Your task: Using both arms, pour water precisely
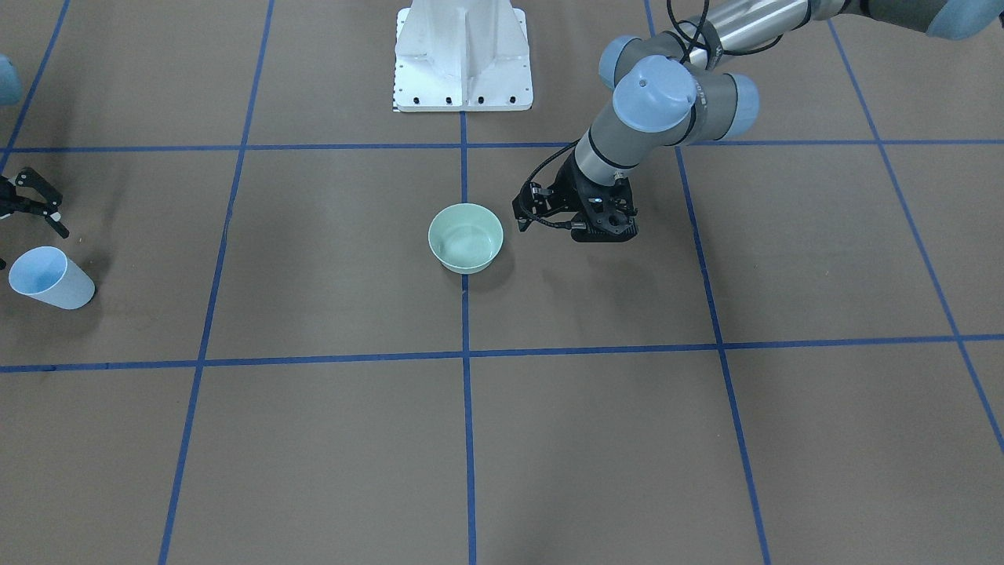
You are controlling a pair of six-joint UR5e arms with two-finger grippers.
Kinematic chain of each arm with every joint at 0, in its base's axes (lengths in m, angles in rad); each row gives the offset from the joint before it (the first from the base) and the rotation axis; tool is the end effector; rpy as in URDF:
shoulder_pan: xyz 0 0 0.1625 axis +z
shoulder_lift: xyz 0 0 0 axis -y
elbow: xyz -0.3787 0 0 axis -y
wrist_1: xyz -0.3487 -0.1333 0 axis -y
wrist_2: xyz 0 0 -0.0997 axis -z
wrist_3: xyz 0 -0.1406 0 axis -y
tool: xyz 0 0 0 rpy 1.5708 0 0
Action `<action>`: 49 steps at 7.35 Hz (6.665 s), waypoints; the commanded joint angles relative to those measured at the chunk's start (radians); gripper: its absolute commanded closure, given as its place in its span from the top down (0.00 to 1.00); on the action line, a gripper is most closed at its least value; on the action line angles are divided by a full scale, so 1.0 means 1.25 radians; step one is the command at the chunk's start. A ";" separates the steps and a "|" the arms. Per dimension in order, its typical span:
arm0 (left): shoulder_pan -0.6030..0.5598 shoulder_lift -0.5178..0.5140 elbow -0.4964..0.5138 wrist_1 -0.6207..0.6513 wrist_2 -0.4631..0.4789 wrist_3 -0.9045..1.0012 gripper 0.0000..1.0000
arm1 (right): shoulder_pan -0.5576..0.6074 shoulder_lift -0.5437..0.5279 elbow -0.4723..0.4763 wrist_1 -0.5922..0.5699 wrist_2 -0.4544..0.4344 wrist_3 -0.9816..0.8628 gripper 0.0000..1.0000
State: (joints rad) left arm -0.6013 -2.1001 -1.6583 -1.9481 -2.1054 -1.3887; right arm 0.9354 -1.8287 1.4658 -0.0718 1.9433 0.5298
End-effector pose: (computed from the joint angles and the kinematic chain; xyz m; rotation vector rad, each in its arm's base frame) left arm 0.4858 -0.4081 0.2701 -0.0820 1.0800 -0.1119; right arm -0.1655 -0.3628 0.6172 0.7566 -0.8963 -0.3047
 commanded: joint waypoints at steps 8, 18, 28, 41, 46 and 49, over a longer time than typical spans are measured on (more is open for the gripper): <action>-0.004 0.001 0.000 0.000 0.001 -0.001 1.00 | -0.039 0.073 -0.074 0.001 -0.075 0.001 0.98; -0.004 0.001 0.000 0.000 0.003 -0.001 1.00 | -0.038 0.081 -0.075 0.048 -0.103 0.122 0.98; -0.004 0.000 -0.005 0.000 0.002 -0.002 1.00 | -0.038 0.115 -0.074 0.065 -0.104 0.121 0.39; -0.197 0.168 -0.009 -0.011 -0.104 0.243 1.00 | -0.451 0.660 0.342 -1.224 -0.530 -0.029 0.37; -0.202 0.173 -0.006 -0.012 -0.104 0.245 1.00 | -0.502 0.789 0.281 -1.451 -0.594 -0.155 0.33; -0.202 0.178 -0.006 -0.012 -0.104 0.245 1.00 | -0.509 0.838 0.218 -1.523 -0.626 -0.214 0.29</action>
State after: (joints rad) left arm -0.8544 -1.8789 -1.6659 -1.9634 -2.2350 -1.0830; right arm 0.3029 -0.7920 1.7694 -1.9591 1.1711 0.2917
